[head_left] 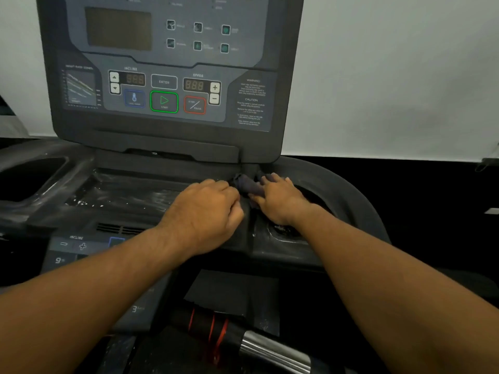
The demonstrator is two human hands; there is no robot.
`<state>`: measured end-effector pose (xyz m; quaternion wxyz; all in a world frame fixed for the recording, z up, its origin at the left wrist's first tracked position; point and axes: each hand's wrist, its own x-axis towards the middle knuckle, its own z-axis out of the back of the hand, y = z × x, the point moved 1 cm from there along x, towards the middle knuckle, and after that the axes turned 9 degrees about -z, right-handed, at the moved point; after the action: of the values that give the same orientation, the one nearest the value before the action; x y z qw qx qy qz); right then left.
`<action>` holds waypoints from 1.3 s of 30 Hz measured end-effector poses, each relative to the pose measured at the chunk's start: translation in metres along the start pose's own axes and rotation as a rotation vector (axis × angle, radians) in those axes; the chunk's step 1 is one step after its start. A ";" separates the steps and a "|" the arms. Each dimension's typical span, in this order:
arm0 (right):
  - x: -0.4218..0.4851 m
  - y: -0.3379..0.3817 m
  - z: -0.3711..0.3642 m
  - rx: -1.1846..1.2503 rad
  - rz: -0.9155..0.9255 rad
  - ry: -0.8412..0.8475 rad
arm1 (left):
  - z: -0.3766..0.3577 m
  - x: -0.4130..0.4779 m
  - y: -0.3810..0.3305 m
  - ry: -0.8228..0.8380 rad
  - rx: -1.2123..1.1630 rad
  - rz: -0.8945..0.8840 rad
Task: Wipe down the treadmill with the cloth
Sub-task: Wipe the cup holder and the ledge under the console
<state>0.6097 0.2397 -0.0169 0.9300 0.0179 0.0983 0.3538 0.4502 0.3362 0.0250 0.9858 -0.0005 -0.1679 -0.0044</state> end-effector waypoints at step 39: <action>-0.130 -0.045 -0.039 -0.084 0.066 -0.080 | -0.010 0.023 -0.034 0.049 -0.136 -0.066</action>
<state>0.5362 0.1185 -0.0379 0.9209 -0.0039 0.0455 0.3871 0.4749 0.3019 0.0234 0.9866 -0.0621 -0.1430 -0.0483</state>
